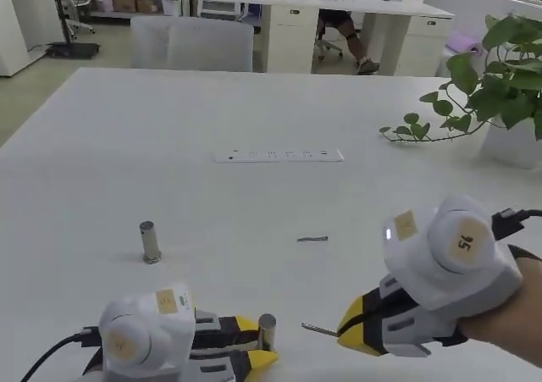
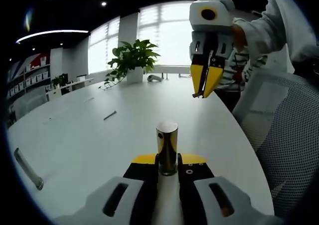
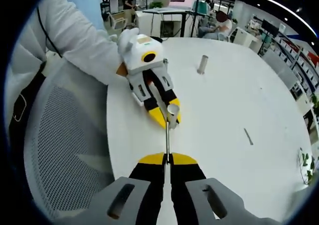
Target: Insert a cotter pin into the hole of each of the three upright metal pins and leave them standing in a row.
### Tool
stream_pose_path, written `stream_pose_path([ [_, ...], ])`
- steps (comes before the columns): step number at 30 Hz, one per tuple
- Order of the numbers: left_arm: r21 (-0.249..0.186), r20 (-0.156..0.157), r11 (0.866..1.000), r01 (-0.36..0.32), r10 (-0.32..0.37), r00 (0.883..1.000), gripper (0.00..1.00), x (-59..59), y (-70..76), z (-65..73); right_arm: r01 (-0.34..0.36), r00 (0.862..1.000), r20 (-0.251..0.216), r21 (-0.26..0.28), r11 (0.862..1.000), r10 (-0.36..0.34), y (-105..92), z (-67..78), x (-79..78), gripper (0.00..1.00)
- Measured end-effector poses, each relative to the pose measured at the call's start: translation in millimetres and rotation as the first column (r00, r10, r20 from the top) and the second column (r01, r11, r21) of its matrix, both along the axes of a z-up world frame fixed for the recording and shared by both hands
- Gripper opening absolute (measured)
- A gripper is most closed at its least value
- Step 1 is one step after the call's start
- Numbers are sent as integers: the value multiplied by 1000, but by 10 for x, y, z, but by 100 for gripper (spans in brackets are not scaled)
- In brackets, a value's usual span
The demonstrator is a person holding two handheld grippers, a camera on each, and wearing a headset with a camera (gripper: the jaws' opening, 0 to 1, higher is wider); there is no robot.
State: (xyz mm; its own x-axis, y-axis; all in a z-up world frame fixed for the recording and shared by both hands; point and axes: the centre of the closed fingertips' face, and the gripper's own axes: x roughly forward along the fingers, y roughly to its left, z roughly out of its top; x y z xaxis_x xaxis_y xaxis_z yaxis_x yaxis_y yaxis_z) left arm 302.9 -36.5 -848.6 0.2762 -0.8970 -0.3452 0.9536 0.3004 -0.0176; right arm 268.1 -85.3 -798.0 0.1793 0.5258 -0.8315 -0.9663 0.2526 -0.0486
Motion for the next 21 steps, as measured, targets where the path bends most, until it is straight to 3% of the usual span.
stream_pose_path([
  [6,-3,-4,1000,-8,8,1000,12,-3,-6,-30,39,999,-12,-19,999,-39,57,-75,28,3],
  [8,0,8,1000,-7,7,1000,12,-4,-5,-30,58,998,-25,-15,998,-59,89,-85,44,3],
  [21,-6,4,1000,-10,11,1000,11,2,-2,-34,55,998,-16,-65,996,-56,127,-181,114,3],
])
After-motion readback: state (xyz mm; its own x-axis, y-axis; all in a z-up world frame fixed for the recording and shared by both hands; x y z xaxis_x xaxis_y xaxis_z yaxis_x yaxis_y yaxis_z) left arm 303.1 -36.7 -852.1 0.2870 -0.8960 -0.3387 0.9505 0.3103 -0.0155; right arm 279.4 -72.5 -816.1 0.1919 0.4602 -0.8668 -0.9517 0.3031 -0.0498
